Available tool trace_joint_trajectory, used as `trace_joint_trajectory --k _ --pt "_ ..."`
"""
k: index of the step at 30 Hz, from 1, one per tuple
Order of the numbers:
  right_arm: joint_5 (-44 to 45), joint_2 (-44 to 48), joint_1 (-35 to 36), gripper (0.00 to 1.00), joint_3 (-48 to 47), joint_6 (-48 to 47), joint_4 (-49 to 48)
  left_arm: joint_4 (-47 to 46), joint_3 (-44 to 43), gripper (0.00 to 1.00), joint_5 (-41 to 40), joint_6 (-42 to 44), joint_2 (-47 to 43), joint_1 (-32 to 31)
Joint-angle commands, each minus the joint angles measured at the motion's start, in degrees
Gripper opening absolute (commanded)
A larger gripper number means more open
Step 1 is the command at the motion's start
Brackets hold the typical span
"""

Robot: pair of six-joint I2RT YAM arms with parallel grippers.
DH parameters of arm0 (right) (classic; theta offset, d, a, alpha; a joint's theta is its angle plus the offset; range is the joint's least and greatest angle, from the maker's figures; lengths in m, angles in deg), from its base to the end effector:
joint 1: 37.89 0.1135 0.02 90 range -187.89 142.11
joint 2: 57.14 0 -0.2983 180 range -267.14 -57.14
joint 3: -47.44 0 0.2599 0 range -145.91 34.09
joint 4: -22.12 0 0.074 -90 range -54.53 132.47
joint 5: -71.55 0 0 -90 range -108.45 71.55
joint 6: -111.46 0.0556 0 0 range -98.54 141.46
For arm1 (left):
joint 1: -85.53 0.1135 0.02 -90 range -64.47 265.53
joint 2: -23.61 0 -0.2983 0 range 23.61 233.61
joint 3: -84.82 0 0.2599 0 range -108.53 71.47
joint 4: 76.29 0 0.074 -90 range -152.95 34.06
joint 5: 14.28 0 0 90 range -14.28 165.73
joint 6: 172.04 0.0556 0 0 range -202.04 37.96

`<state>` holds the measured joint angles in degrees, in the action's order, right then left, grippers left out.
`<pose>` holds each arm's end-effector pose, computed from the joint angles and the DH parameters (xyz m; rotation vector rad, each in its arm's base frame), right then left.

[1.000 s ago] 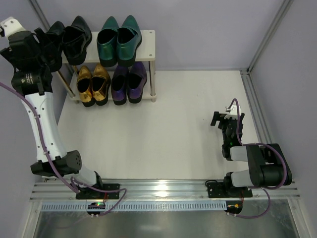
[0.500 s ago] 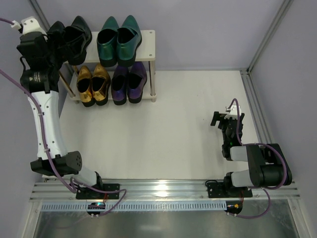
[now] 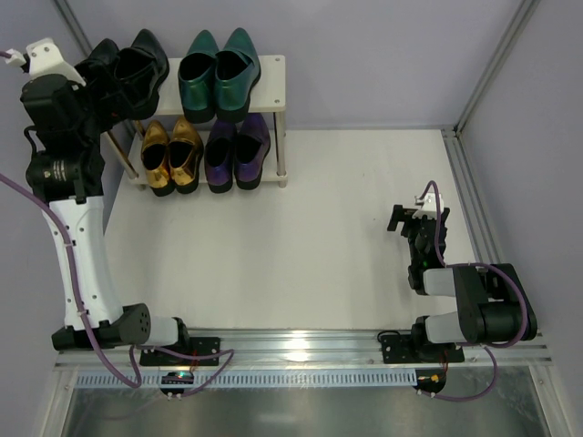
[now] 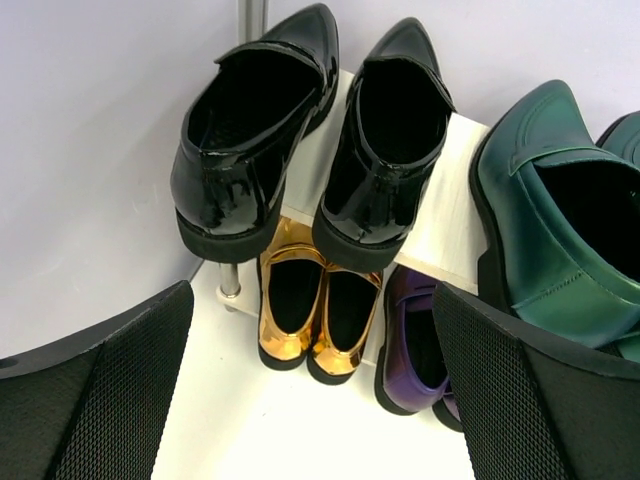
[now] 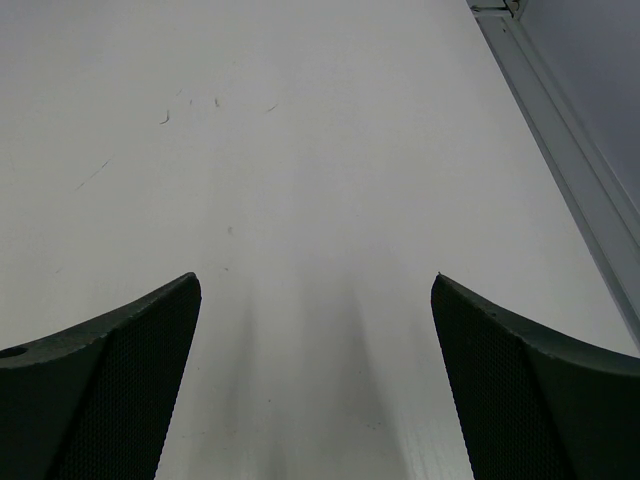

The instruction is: Place and organize the shoes onto the shoe shelf

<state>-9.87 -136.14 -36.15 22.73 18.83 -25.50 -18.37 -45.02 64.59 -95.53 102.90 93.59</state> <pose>0.2430 -0.0009 0.1803 0.0481 1.6871 -0.1380 0.2532 0.0467 0.5908 -0.4586 1.6348 0.0942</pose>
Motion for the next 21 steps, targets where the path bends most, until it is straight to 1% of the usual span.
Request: trace_joint_trajectory --k 1,6,10,13,17,19,21 --pt "-0.49 0.69 -0.16 0.97 -0.42 0.79 -2.93 -0.37 1.09 1.0 2.26 -1.44 -0.8 0.21" --pt "-0.49 0.78 -0.16 0.97 -0.42 0.79 -2.84 1.56 -2.07 1.0 7.0 -3.29 1.48 -0.41" --pt "-0.49 0.69 -0.16 0.97 -0.51 0.79 -2.93 2.79 -4.27 1.0 7.27 -2.5 1.84 -2.34" --pt "-0.49 0.69 -0.16 0.97 -0.51 0.79 -2.93 3.67 -7.17 1.0 8.67 -2.5 3.15 -2.61" --pt "-0.49 0.69 -0.16 0.97 -0.51 0.7 -2.93 4.29 -8.84 1.0 9.03 -2.41 3.86 -2.61" --pt "-0.49 0.78 -0.16 0.97 -0.51 0.79 -2.84 6.66 -10.86 1.0 6.67 -0.22 4.21 -3.22" --pt "-0.49 0.78 -0.16 0.97 -0.42 0.7 -2.84 4.65 -9.03 1.0 6.65 0.31 2.81 -3.13"
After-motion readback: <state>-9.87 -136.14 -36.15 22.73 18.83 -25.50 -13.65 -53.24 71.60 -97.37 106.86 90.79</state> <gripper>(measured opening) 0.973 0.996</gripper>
